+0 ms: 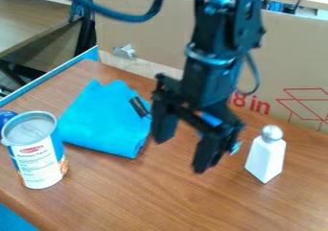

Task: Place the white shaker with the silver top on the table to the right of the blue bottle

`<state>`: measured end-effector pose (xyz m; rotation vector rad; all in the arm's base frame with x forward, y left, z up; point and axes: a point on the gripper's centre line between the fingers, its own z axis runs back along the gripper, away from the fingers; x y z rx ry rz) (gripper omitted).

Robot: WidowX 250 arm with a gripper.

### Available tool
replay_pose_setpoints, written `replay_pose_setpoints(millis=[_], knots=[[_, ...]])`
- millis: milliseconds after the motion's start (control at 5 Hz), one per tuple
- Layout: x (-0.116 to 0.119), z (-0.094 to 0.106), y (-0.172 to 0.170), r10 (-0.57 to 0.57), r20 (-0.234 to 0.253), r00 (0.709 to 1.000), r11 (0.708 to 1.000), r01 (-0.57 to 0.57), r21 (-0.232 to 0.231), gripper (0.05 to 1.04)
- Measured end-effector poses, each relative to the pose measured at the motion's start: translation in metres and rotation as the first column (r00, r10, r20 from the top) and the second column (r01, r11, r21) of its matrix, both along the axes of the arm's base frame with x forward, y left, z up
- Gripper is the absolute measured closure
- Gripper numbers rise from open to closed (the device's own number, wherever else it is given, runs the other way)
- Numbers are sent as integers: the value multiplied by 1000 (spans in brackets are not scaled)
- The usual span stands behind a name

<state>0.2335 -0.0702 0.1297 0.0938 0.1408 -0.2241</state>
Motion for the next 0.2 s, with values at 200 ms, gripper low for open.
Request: replay_pose_setpoints(millis=[200], knots=[[-13,-10,30,36,-64,997,999,-33,37,83]])
